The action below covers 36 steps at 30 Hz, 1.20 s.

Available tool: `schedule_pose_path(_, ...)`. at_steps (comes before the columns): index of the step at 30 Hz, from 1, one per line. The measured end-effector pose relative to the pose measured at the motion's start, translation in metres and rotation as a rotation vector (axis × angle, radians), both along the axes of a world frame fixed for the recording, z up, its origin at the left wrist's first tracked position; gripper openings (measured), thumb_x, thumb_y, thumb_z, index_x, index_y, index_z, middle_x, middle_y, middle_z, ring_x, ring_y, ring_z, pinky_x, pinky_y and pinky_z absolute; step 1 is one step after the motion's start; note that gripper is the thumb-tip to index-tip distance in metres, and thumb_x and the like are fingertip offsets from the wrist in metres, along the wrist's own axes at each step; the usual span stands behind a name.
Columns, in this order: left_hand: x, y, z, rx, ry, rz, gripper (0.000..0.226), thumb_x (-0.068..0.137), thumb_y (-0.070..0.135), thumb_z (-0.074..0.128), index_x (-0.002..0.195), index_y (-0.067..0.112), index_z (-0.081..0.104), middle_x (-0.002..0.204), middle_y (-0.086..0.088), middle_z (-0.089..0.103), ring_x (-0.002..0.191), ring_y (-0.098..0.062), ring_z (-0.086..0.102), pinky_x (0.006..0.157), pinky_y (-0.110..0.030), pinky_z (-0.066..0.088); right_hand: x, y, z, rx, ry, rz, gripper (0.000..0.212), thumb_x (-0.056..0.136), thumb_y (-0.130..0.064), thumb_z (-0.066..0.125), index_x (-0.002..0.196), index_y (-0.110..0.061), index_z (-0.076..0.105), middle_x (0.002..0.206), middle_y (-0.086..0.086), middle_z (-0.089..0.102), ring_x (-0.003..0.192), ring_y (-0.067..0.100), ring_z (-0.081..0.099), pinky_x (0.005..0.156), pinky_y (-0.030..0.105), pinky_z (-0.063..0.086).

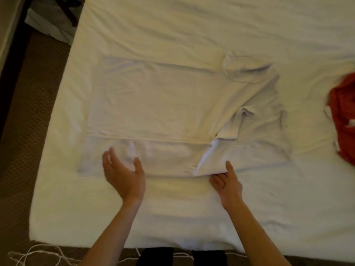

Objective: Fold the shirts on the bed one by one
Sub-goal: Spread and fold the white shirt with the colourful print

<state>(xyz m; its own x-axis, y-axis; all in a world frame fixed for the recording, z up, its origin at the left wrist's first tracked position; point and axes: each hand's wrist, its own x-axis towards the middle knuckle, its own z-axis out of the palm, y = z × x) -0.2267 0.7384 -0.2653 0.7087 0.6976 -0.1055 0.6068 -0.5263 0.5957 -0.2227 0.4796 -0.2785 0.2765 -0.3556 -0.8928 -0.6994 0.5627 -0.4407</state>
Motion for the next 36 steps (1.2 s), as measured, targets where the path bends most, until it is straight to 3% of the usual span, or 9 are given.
schedule_pose_path(5,0.018,-0.131,-0.014,-0.095,-0.119,-0.846,0.032,0.081,-0.001,0.068,0.113,-0.001,0.069,0.122,-0.021,0.064,0.119,-0.039,0.058,0.099,-0.052,0.048,0.039,-0.101,0.001,-0.159,-0.096,-0.242,0.035,0.088,-0.034,0.073,0.110,-0.009,0.064,0.110,0.014,0.069,0.096,0.026,0.068,0.078,0.039,0.057)
schedule_pose_path(10,0.022,-0.197,-0.027,0.119,0.080,-1.284,0.049,0.077,0.013,0.074,0.126,0.010,0.066,0.149,-0.018,0.046,0.141,-0.042,0.037,0.111,-0.062,0.034,0.066,-0.179,-0.004,-0.192,-0.108,-0.239,0.022,0.087,-0.016,0.075,0.102,-0.007,0.061,0.110,0.016,0.064,0.093,0.030,0.064,0.087,0.048,0.056)
schedule_pose_path(13,0.022,-0.210,-0.036,0.164,0.177,-1.321,0.064,0.076,0.016,0.076,0.138,0.011,0.058,0.153,-0.019,0.040,0.143,-0.043,0.034,0.111,-0.063,0.032,0.047,-0.208,-0.011,-0.245,-0.090,-0.223,0.021,0.092,-0.010,0.068,0.111,-0.006,0.063,0.107,0.016,0.065,0.091,0.029,0.063,0.084,0.047,0.056)
schedule_pose_path(17,0.011,-0.222,-0.045,0.165,0.304,-1.359,0.064,0.092,0.019,0.052,0.154,0.022,0.035,0.165,-0.011,0.014,0.152,-0.034,0.010,0.121,-0.054,0.014,-0.015,-0.229,-0.024,-0.248,-0.032,-0.348,0.009,0.091,-0.009,0.069,0.096,-0.002,0.064,0.109,0.016,0.067,0.095,0.030,0.065,0.085,0.046,0.057)
schedule_pose_path(20,0.005,-0.231,-0.042,0.185,0.321,-1.328,0.066,0.086,0.023,0.038,0.152,0.022,0.039,0.163,-0.013,0.022,0.151,-0.036,0.018,0.118,-0.059,0.020,-0.033,-0.241,-0.025,-0.224,-0.037,-0.260,0.017,0.086,-0.016,0.076,0.084,-0.002,0.067,0.090,0.012,0.071,0.085,0.022,0.070,0.074,0.035,0.061)
schedule_pose_path(23,0.004,-0.243,-0.041,0.195,0.329,-1.293,0.073,0.079,0.025,0.033,0.152,0.022,0.039,0.162,-0.013,0.025,0.149,-0.037,0.022,0.115,-0.063,0.023,-0.027,-0.258,-0.021,-0.286,-0.035,-0.077,0.019,0.082,-0.015,0.079,0.086,0.000,0.069,0.084,0.012,0.070,0.079,0.021,0.069,0.064,0.028,0.060)
schedule_pose_path(26,0.004,-0.257,-0.041,0.198,0.283,-1.295,0.074,0.076,0.021,0.033,0.150,0.019,0.044,0.160,-0.015,0.030,0.148,-0.038,0.027,0.114,-0.065,0.026,-0.024,-0.268,-0.016,-0.429,0.008,0.046,0.023,0.085,-0.015,0.076,0.103,-0.002,0.069,0.096,0.016,0.070,0.088,0.027,0.068,0.073,0.036,0.061)
schedule_pose_path(31,0.016,-0.273,-0.042,0.248,0.030,-1.189,0.052,0.073,0.029,0.048,0.118,0.014,0.070,0.132,-0.013,0.062,0.119,-0.036,0.060,0.094,-0.051,0.047,0.007,-0.238,0.000,-1.224,0.022,0.570,0.066,0.071,-0.020,0.074,0.132,-0.015,0.050,0.126,0.009,0.054,0.109,0.030,0.050,0.084,0.044,0.046)
schedule_pose_path(36,0.063,-0.284,-0.035,0.280,-0.023,-1.014,0.036,0.077,0.036,0.054,0.106,0.017,0.065,0.101,-0.005,0.060,0.088,-0.032,0.059,0.069,-0.040,0.045,0.075,-0.226,-0.004,-0.989,-0.343,0.924,0.054,0.085,-0.014,0.064,0.137,-0.013,0.049,0.137,0.006,0.050,0.117,0.028,0.054,0.089,0.038,0.047)
